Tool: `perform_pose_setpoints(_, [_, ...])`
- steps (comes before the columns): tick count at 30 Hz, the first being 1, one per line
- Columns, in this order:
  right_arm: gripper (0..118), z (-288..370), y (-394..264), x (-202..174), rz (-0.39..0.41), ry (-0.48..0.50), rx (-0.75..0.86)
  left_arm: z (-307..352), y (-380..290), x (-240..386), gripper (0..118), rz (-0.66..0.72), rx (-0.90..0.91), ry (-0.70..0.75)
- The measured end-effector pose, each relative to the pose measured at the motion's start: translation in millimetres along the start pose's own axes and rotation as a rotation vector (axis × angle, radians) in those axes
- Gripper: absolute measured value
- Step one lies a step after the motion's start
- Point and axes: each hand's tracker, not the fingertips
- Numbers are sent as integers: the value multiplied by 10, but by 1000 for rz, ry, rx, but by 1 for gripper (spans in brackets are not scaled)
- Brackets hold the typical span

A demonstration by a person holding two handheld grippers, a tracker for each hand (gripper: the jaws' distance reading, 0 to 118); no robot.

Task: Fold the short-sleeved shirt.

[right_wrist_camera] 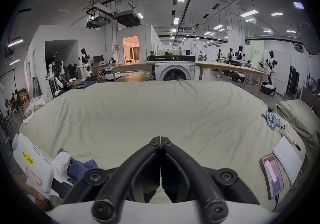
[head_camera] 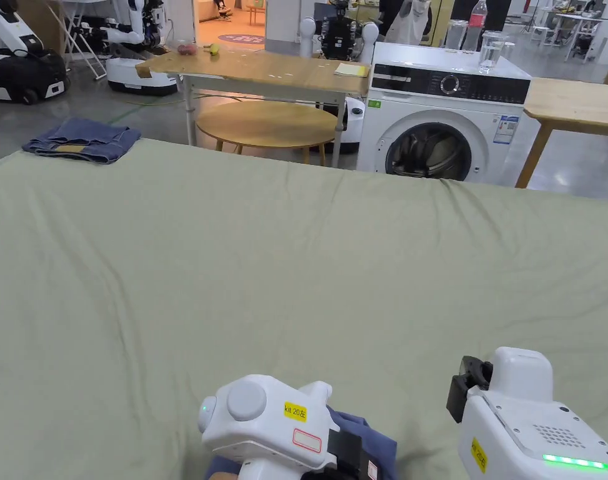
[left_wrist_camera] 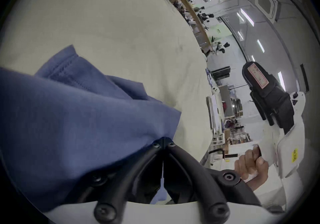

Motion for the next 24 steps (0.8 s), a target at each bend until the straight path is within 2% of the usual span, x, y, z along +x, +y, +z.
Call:
perform_pose_setpoints(4, [0, -3, 20, -11, -3, 4, 5, 243, 38, 185, 0, -38, 29, 27])
perform_pose_setpoints(7, [0, -1, 63, -39, 1, 4, 28, 609, 102, 297, 0, -120, 158, 52])
perform_pose_setpoints(14, [0, -18, 199, -186, 19, 15, 118, 1355, -74, 392, 0, -357, 646, 398])
perform_pose_setpoints(16, [0, -24, 240, -254, 43, 6, 150, 1486, -189, 406, 0, -418, 785, 456])
perform_pose_setpoints(19, [0, -8, 294, -335, 37, 10, 196, 1608, -338, 415, 0, -504, 995, 551])
perform_pose_setpoints(22, [0, 10, 339, -413, 49, -10, 241, 1640, -401, 392, 0, -573, 1133, 704])
perform_pose_setpoints(24, [0, 26, 363, -443, 49, -10, 265, 1678, -422, 352, 0, -558, 1170, 746])
